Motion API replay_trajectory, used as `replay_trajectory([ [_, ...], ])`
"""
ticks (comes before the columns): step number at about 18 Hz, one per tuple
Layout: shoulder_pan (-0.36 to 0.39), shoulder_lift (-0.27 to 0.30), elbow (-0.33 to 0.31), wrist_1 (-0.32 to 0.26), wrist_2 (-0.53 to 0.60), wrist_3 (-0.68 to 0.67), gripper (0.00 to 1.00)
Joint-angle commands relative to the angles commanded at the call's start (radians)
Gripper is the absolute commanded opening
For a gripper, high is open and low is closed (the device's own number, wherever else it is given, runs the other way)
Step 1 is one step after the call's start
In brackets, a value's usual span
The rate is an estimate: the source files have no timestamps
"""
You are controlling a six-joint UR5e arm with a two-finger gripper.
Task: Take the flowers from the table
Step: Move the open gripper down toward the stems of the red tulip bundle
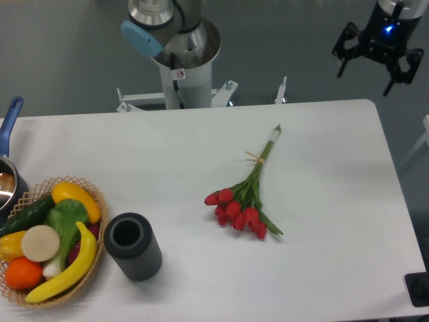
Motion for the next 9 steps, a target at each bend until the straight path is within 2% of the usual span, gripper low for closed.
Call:
replay_trajectory([
  [3, -0.009, 0.000, -0.026, 0.006, -0.006, -0.014, 1.00],
  [5, -0.031, 0.003, -0.075, 0.021, -0.003, -0.040, 1.00],
  [7, -0.049, 0.005, -0.109, 0.064, 0.001, -0.045, 1.00],
  [9, -0.054, 0.017, -0.167, 0.075, 0.003, -0.046, 1.00],
])
